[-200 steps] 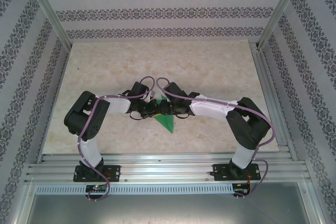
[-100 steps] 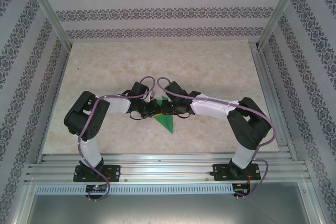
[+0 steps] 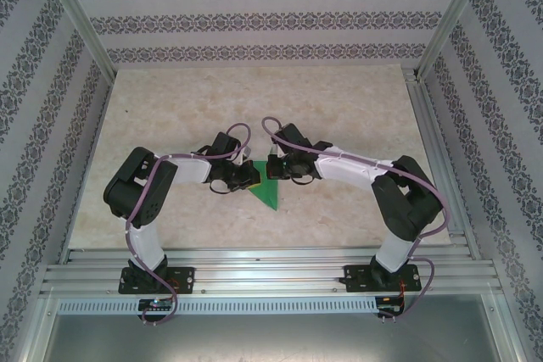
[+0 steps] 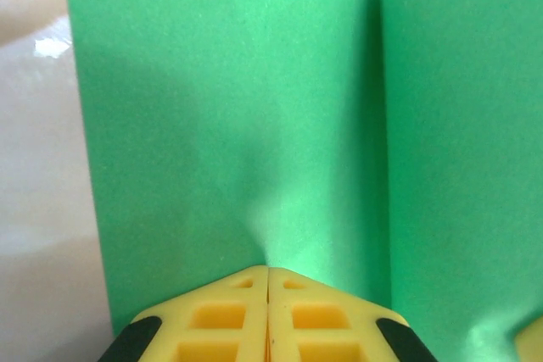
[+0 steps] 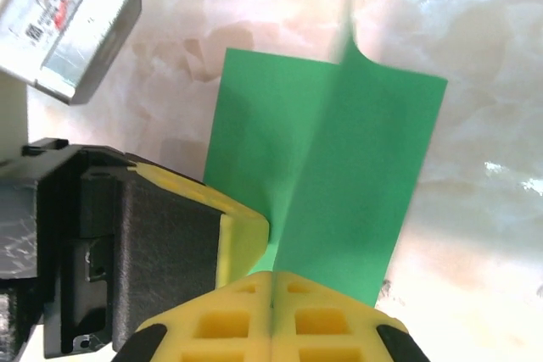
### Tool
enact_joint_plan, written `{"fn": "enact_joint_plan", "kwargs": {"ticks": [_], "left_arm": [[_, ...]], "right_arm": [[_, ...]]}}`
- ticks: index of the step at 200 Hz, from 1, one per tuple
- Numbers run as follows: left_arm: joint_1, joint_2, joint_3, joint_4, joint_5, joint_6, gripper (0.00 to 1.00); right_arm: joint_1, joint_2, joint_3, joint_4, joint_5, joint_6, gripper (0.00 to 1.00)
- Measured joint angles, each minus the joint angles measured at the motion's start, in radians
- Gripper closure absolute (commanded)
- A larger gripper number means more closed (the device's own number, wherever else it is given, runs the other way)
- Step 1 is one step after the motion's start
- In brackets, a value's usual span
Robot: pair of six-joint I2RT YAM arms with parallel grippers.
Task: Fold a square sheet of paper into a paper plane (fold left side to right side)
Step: Fourth fold the wing at the center of the table.
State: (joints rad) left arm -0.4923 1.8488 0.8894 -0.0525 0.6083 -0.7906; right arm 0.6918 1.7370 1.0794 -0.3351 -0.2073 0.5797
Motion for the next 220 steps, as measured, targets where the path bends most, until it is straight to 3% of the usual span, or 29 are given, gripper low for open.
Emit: {"fn": "enact_joint_plan", "kwargs": {"ticks": [38,60,220], "left_arm": [[0.0,0.0,0.0,0.0,-0.001,0.001,0.91],[0.0,-0.002,0.0,-0.002,-0.008,0.006,0.91],[-0.001,-0.009,0.002,-0.019,-0.019,0.023,0.91]], "right_arm": [[-0.047,0.058,0.0,0.074,-0.113,-0.03,0.95],[-0.053,0.071,-0.019,0.102,-0.147,-0.03,0.87],[-0.05,-0.09,-0.073,-0.004,-0.161,0.005,0.69]]}}
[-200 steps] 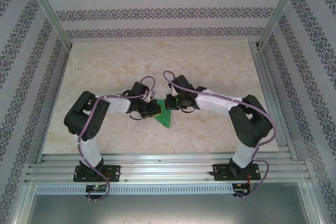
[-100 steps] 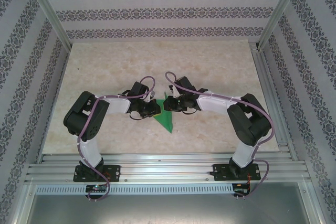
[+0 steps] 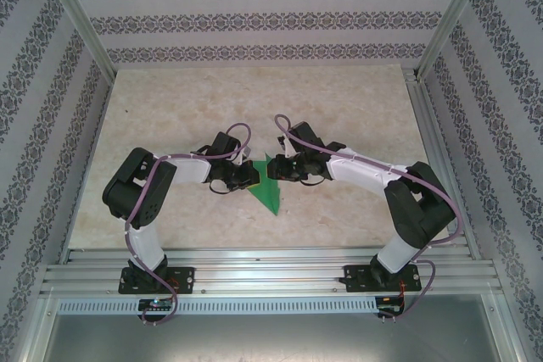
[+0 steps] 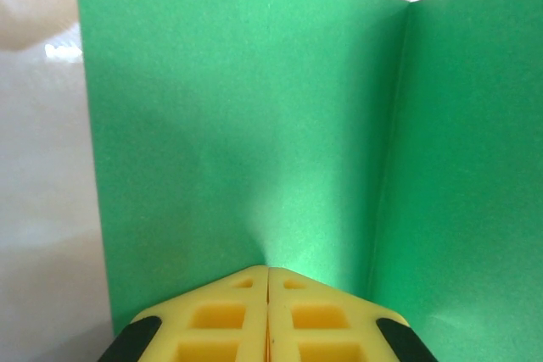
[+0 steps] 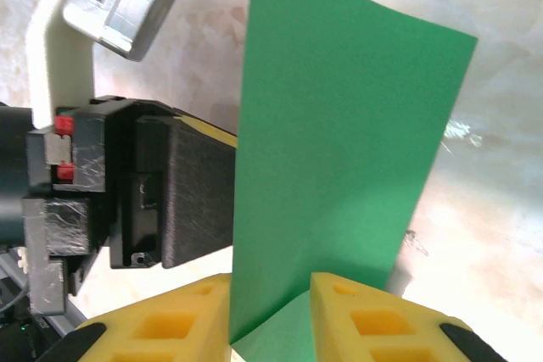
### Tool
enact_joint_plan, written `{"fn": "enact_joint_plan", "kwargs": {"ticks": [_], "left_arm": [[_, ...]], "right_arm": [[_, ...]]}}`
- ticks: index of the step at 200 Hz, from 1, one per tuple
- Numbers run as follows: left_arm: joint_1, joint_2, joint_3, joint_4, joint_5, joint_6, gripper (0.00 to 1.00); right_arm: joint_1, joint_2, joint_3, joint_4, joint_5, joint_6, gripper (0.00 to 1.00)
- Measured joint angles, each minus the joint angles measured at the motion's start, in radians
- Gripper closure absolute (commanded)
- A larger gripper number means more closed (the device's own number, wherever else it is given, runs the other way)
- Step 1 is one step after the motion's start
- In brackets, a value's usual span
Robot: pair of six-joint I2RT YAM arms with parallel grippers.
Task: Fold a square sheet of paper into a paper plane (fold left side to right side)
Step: Fourth fold the wing at the center of the table.
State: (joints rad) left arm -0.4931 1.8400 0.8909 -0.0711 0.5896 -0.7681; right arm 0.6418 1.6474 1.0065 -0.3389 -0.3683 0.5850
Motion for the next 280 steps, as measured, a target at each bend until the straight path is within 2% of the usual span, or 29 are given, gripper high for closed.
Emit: {"fn": "enact_joint_plan", "kwargs": {"ticks": [33,84,140,191,229,280], "left_arm": [[0.0,0.0,0.0,0.0,0.0,0.0,0.91],[0.0,0.0,0.0,0.0,0.0,0.0,0.91],[0.0,0.0,0.0,0.0,0.0,0.0,0.91],[0.0,0.0,0.0,0.0,0.0,0.0,0.91],[0.0,0.0,0.0,0.0,0.0,0.0,0.92],[0.0,-0.003,0.0,-0.004,-0.004,0.002,0.92]], "right_arm": [[0.027,0.0,0.014,-0.052,0.034,0.0,0.69],[0.05,0.007,0.089,-0.111,0.083,-0.008,0.79],[0.059,0.02,0.095,-0.143,0.099,-0.011,0.75],[0.07,0.044,0.122,-0.16,0.109,-0.012,0.85],[0.07,0.052,0.124,-0.167,0.109,-0.024,0.97],[0.03,0.066,0.124,-0.14,0.043,-0.111,0.99]]}}
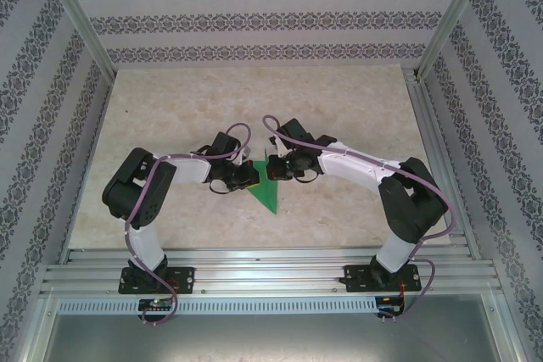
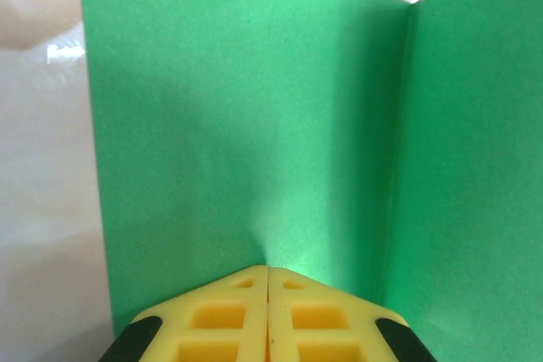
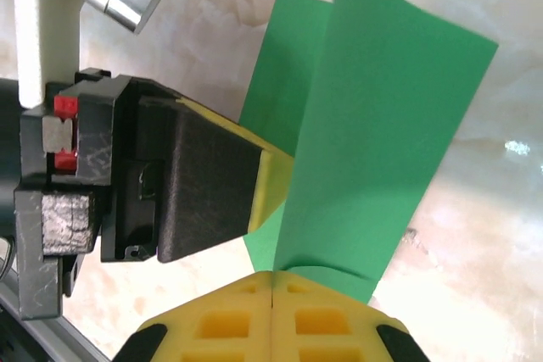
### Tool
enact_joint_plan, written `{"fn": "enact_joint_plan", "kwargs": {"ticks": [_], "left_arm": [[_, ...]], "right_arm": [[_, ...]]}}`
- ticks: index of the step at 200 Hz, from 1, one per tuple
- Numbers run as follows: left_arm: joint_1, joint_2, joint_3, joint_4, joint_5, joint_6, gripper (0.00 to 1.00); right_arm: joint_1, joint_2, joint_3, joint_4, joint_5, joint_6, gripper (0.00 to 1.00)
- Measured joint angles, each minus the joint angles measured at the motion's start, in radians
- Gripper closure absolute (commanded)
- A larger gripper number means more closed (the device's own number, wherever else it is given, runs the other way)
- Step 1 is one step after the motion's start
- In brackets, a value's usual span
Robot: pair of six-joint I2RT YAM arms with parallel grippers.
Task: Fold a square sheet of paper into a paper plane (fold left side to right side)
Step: Fourth fold the wing at the center of the table.
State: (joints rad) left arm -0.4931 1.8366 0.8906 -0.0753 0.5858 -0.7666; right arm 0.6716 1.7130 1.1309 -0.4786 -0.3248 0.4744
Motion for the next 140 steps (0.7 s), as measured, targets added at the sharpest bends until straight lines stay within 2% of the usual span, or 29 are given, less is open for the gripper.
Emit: {"fn": "enact_joint_plan", "kwargs": {"ticks": [49,140], "left_arm": [[0.0,-0.01,-0.003,-0.01,-0.015,0.003,0.92],[0.0,-0.072,-0.013,-0.058,-0.035,0.026,0.9]], "right_arm": [[-0.053,0.058,-0.006,0.052,-0.071,-0.079,0.99],[-0.052,0.043,-0.087,0.113,-0.12,-0.088,0.99]]}}
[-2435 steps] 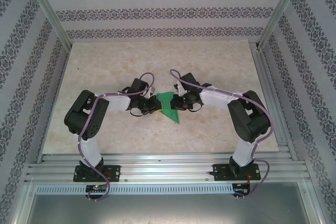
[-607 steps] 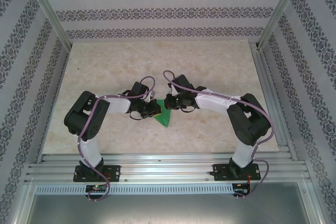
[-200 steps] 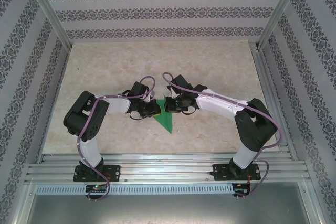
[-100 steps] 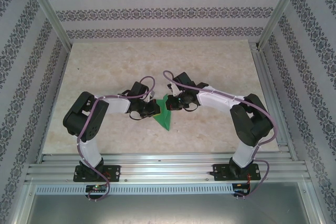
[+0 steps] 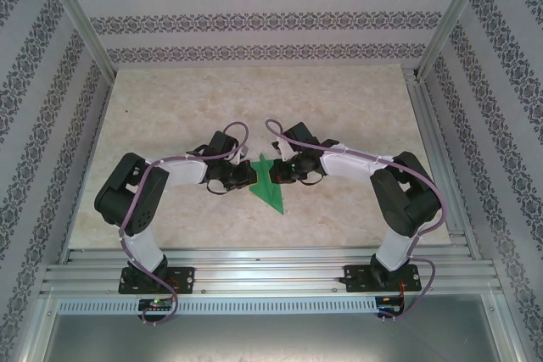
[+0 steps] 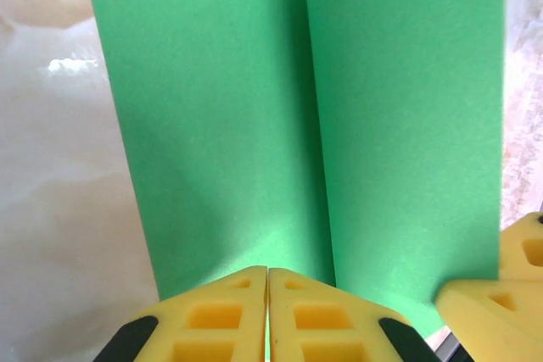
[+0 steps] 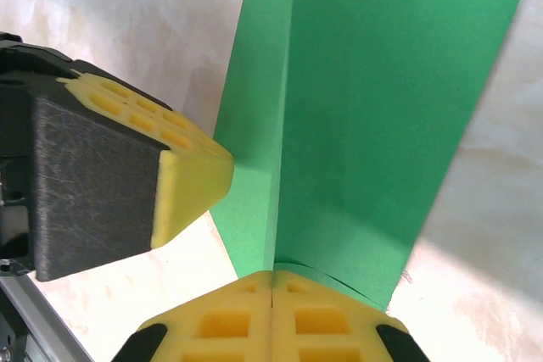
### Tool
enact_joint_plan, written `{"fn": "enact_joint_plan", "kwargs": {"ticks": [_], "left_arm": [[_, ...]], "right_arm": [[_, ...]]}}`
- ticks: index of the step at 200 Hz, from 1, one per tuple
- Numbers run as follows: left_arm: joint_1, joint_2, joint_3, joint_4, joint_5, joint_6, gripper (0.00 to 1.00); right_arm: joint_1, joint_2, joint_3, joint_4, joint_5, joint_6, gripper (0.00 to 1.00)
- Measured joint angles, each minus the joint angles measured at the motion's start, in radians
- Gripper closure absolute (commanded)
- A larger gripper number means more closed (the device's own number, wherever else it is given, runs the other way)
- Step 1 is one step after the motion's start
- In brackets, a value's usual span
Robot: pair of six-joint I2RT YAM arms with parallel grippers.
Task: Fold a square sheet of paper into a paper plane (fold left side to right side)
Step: Fourth fold the wing at the center of the table.
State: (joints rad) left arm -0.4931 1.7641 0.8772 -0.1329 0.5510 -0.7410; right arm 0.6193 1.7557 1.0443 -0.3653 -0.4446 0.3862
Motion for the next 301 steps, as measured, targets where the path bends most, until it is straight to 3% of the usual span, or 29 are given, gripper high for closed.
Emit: {"fn": "enact_joint_plan", "kwargs": {"ticks": [122,301], "left_arm": [[-0.032,0.096,0.076,-0.013,-0.003,0.011,0.91],[-0.034,0.097,0.08,-0.022,-0.018,0.057,0.92]], "right_arm": [[-0.007,0.01,0.004,0.001,-0.006,-0.027,0.99],[-0.047,0.094,0.055,-0.047,0.019,-0.112,0.99]]}}
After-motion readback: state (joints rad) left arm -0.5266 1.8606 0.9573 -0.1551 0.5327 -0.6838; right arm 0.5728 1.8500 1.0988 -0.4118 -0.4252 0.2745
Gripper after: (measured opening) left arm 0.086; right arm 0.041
